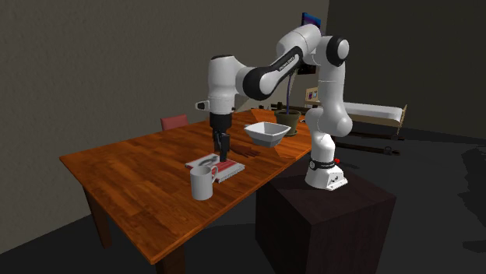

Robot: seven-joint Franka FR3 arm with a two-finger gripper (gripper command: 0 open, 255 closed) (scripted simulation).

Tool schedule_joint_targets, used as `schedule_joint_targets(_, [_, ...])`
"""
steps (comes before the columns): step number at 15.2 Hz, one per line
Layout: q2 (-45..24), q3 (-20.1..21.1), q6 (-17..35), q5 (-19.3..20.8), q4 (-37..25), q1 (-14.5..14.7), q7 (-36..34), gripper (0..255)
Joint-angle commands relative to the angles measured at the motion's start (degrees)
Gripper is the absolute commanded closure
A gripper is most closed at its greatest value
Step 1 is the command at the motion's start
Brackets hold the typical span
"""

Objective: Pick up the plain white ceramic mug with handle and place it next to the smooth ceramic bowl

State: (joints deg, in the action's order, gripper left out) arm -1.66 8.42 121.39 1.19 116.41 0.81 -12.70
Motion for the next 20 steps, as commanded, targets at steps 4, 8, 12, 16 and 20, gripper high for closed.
schedule_joint_targets(4, [-11.33, 0.04, 1.25, 2.73, -10.08, 0.71, -1.86, 0])
schedule_joint_targets(8, [-14.28, -0.14, 3.16, 3.39, -11.10, 0.97, -2.28, 0])
schedule_joint_targets(12, [-15.81, -0.28, 5.72, 3.75, -10.05, 1.02, -2.51, 0])
schedule_joint_targets(16, [-16.05, -0.30, 6.09, 3.80, -9.91, 1.03, -2.54, 0])
schedule_joint_targets(20, [-16.04, -0.30, 6.08, 3.80, -9.92, 1.03, -2.54, 0])
